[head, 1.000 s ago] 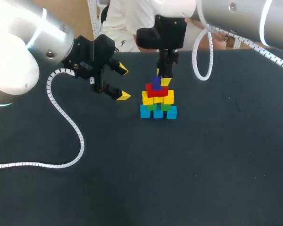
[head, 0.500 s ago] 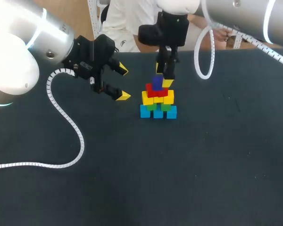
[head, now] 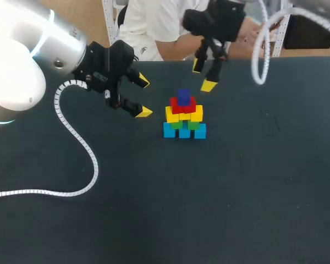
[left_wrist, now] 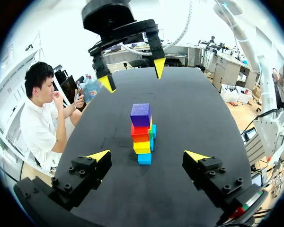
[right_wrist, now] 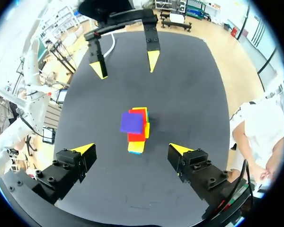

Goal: Place the blue cubes, place green cubes on the blue cubes, place the yellow cubes on the green cubes, then place the red cubes on the yellow cubes, and place purple cube on the red cubes.

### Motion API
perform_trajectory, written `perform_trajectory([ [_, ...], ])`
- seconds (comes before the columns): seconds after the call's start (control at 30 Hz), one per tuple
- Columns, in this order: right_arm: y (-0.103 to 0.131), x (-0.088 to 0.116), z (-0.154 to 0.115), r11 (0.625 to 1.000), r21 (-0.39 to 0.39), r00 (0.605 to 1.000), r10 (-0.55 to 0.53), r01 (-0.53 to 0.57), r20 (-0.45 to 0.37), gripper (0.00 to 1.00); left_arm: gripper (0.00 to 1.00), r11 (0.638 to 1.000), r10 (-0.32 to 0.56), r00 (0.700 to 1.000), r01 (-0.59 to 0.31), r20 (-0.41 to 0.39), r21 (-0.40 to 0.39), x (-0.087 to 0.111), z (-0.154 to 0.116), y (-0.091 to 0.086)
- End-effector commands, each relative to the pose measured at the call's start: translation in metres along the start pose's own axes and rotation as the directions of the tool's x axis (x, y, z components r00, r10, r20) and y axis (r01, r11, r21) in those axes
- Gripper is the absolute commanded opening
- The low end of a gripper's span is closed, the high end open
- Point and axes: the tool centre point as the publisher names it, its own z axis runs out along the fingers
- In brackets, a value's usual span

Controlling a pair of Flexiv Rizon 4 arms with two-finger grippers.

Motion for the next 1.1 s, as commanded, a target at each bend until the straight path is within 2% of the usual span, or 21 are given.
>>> perform_trajectory([
  [0.03,0.02,0.018,-0.004,0.998,0.065,0.986,-0.001,-0.01,0.167,1.0,1.0,1.0,0.003,1.0,-0.003,0.004,0.002,0.001,0.0,0.001],
  [0.23,0.032,0.022,-0.006,0.997,0.072,0.959,0.016,-0.038,0.282,1.0,1.0,1.0,0.003,1.0,-0.003,0.004,0.002,0.001,0.0,0.001],
  [0.37,0.039,0.025,-0.007,0.993,0.083,0.948,0.051,-0.081,0.315,1.0,1.0,1.0,0.003,1.0,-0.003,0.004,0.002,0.001,0.0,0.001],
  [0.47,0.044,0.031,-0.008,0.987,0.099,0.939,0.085,-0.125,0.334,1.0,1.0,1.0,0.003,1.0,-0.003,0.004,0.002,0.001,0.0,0.001],
  [0.73,0.055,0.053,0.001,0.97,0.08,0.911,0.183,-0.228,0.371,1.0,1.0,1.0,0.003,1.0,-0.003,0.004,0.002,0.001,0.0,0.001],
  [1.1,0.064,0.066,0.007,0.954,0.078,0.881,0.234,-0.29,0.41,1.0,1.0,1.0,0.003,1.0,-0.003,0.004,0.002,0.001,0.0,0.001],
])
